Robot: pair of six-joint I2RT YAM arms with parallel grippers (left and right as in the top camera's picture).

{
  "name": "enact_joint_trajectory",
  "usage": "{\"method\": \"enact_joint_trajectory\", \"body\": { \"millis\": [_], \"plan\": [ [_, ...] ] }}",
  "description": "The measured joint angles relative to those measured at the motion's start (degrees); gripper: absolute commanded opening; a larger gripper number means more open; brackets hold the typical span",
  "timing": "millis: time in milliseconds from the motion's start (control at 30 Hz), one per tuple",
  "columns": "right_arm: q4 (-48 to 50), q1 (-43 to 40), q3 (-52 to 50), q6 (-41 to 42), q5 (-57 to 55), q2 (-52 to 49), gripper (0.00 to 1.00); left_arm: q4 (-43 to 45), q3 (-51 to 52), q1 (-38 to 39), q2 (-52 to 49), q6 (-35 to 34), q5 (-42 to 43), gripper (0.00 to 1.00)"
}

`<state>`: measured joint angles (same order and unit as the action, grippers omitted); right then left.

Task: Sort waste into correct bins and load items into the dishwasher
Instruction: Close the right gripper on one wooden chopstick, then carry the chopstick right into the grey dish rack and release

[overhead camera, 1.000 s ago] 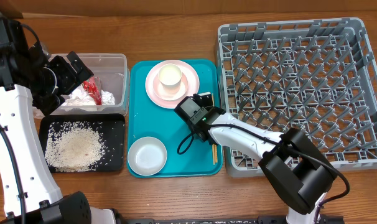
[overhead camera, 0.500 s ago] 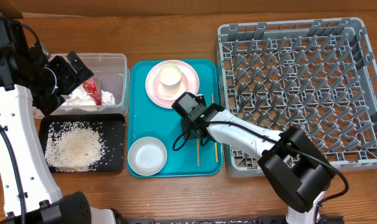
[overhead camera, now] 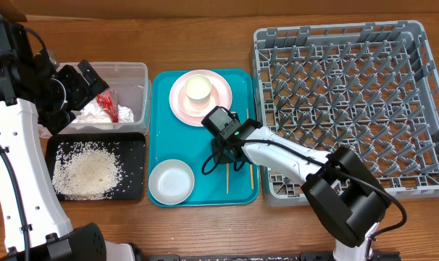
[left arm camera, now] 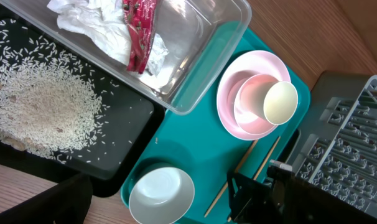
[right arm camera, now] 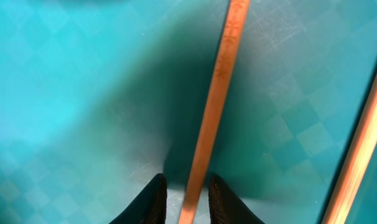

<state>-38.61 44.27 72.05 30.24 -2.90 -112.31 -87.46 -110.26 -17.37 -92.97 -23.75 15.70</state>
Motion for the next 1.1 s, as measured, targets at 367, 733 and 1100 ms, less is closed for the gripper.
{"method": "enact_joint_trajectory", "body": {
  "millis": [367, 733, 1100],
  "plan": [
    [-1.1, -0.3, 0.3, 0.1, -0.3, 0.0, 0.04, 0.0, 0.0, 0.0, 0.0, 0.0, 0.0, 1.0],
    [-9.6, -4.3, 5.9, 0.1, -0.3, 0.0, 0.04, 0.0, 0.0, 0.0, 0.0, 0.0, 0.0, 1.0],
    [-18.2, -8.7, 18.8, -4.9, -0.3, 2.6, 0.04, 0.0, 0.0, 0.0, 0.0, 0.0, 0.0, 1.0]
  ]
}}
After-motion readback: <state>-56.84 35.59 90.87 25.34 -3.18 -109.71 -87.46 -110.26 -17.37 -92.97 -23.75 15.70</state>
